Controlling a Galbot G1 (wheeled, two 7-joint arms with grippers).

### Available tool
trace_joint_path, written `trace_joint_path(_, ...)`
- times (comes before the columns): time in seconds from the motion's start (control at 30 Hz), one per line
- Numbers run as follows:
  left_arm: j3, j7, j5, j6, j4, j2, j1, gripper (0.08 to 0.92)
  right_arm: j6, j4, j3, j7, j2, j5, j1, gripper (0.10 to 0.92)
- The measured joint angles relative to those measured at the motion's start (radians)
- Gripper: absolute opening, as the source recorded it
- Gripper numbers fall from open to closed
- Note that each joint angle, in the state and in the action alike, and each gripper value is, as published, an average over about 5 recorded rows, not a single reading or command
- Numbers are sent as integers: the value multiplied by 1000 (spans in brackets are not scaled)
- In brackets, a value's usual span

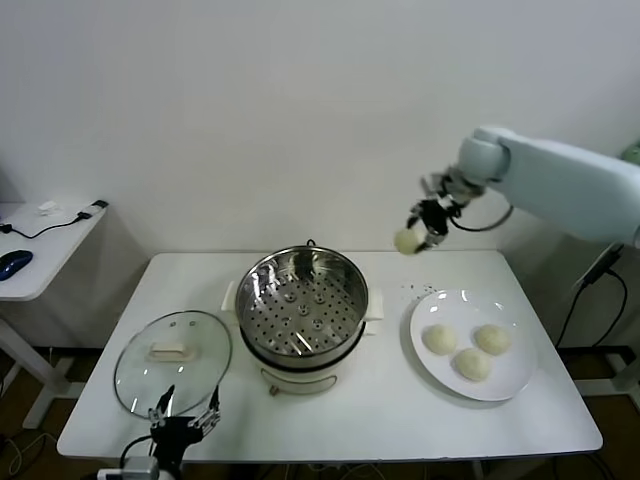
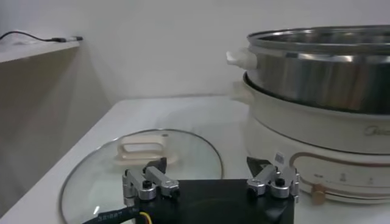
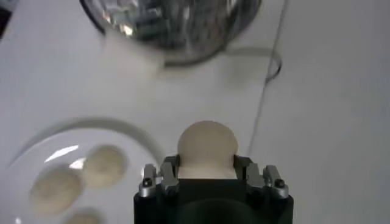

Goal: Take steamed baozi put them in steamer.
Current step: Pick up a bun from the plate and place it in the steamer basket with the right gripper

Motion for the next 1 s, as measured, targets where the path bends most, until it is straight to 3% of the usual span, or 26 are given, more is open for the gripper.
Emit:
trace_joint_path(0.33,18,-4,17,-16,7,-6,15,823,275,13,-12,6,178,-140,-40,602)
trace_joint_path(0.67,25,-7,25,-27,18,-9,30,823,505,-247,87,9,308,-381,-228,602)
trace_joint_path(1.0,21,-8,24,-33,21,-4,33,823,649,-513,187,15,428,-515,-368,600)
